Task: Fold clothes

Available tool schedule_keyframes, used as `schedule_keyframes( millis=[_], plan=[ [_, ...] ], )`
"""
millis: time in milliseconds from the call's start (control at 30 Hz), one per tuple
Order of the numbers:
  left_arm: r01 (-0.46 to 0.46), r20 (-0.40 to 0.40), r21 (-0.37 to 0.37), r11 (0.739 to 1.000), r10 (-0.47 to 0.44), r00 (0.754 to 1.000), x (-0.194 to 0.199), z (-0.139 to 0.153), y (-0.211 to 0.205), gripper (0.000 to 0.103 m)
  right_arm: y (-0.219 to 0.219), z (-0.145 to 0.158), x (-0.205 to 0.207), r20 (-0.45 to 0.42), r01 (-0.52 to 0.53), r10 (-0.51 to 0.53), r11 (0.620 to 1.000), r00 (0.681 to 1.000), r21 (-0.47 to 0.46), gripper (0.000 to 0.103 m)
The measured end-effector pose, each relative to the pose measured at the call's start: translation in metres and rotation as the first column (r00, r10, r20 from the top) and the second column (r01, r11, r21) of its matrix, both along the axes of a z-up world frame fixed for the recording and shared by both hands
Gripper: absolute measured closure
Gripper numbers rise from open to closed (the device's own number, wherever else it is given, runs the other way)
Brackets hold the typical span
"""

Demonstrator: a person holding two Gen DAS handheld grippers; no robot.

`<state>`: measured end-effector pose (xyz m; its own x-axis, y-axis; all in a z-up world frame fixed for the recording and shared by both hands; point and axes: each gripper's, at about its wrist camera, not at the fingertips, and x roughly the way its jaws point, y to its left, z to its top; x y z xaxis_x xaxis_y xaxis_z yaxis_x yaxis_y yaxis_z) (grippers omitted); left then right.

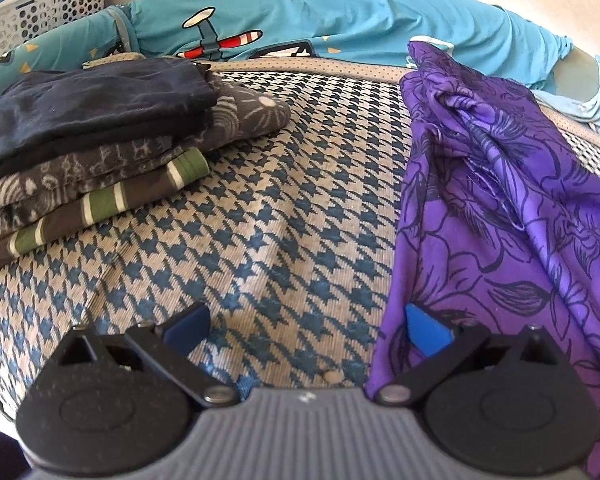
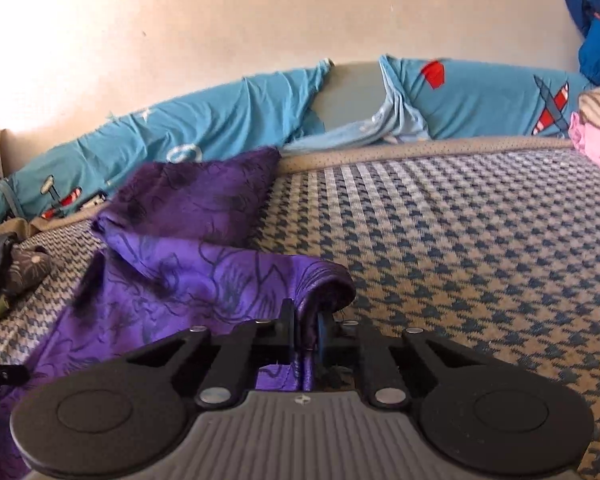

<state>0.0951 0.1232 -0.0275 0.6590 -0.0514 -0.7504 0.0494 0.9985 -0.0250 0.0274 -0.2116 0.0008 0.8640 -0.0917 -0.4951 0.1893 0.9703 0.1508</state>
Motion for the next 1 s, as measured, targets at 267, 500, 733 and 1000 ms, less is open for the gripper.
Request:
schedule_keyframes(
  millis=[267, 500, 733, 1000],
  plan=[
    [-0.045, 0.024, -0.035, 0.998, 0.046, 0.999, -0.003, 0.009, 0.01, 0.0, 0.033, 0.036, -0.029, 0.109, -0.144, 0.142, 0.989, 0.984, 0.01, 0.092],
    [-0.097, 0.047, -0.056, 0.994, 0.1, 0.994, -0.006, 0.017, 0.025, 0.0, 0.082, 0.054, -0.054, 0.162, -0.362, 0.356, 0.932, 0.92, 0.003, 0.092],
    [-0.155, 0.082, -0.076, 0.985, 0.161, 0.984, -0.01, 0.026, 0.041, 0.0, 0.139, 0.043, -0.064, 0.118, -0.542, 0.539, 0.841, 0.834, -0.009, 0.092],
    [-0.206, 0.103, -0.101, 0.973, 0.217, 0.971, -0.012, 0.032, 0.057, 0.0, 0.193, 0.003, -0.058, 0.0, -0.663, 0.665, 0.745, 0.747, -0.066, 0.092]
  ],
)
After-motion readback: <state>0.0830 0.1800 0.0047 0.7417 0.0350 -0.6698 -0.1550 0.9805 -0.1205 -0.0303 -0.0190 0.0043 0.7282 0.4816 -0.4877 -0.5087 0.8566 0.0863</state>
